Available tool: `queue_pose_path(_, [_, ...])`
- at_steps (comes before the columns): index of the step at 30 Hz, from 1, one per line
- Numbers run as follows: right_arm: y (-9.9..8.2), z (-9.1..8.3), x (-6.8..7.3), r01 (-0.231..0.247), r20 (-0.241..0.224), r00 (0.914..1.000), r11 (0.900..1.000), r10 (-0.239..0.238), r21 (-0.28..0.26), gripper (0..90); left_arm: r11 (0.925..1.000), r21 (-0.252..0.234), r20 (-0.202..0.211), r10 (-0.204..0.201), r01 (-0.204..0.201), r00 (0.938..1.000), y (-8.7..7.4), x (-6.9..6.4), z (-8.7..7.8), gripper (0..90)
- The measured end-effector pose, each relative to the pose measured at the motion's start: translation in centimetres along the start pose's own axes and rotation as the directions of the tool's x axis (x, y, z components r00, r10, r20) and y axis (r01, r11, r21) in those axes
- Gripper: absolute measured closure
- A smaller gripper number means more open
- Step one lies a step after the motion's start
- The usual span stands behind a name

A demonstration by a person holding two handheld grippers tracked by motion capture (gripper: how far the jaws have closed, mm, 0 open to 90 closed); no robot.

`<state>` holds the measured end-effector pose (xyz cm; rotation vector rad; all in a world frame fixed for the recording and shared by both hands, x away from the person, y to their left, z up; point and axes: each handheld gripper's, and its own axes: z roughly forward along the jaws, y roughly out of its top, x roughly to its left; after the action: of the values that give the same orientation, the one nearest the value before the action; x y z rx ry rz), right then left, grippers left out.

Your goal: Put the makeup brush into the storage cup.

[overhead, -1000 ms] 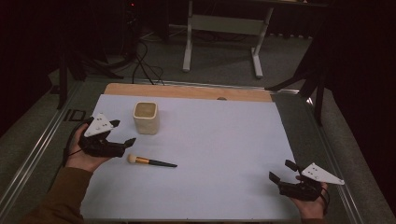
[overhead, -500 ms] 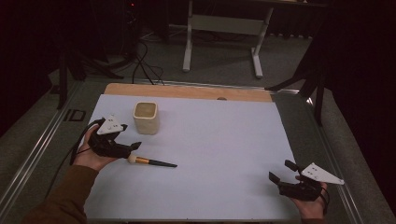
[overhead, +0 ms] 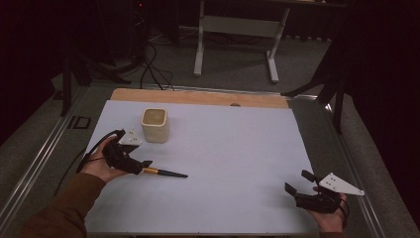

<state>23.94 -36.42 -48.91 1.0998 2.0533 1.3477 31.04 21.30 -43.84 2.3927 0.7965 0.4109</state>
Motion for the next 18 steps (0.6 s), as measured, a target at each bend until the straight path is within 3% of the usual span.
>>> queue_pose_path(8, [0.0, 0.0, 0.0, 0.002, -0.004, 1.0, 1.0, -0.002, 0.002, 14.2, 0.9971, 0.071, 0.035, 0.026, -0.028, 0.9991, 0.3, -0.1, 1.1, 26.7])
queue_pose_path(14, [0.0, 0.1, 0.0, 0.003, -0.005, 1.0, 1.0, -0.003, 0.004, 14.2, 0.9788, 0.181, 0.074, 0.084, -0.096, 0.9938, 0.7, -0.5, 2.1, 27.4])
queue_pose_path(18, [0.0, 0.1, 0.0, 0.005, -0.007, 1.0, 1.0, -0.005, 0.005, 14.2, 0.9659, 0.23, 0.095, 0.099, -0.118, 0.9906, 1.0, -0.8, 2.5, 28.2])
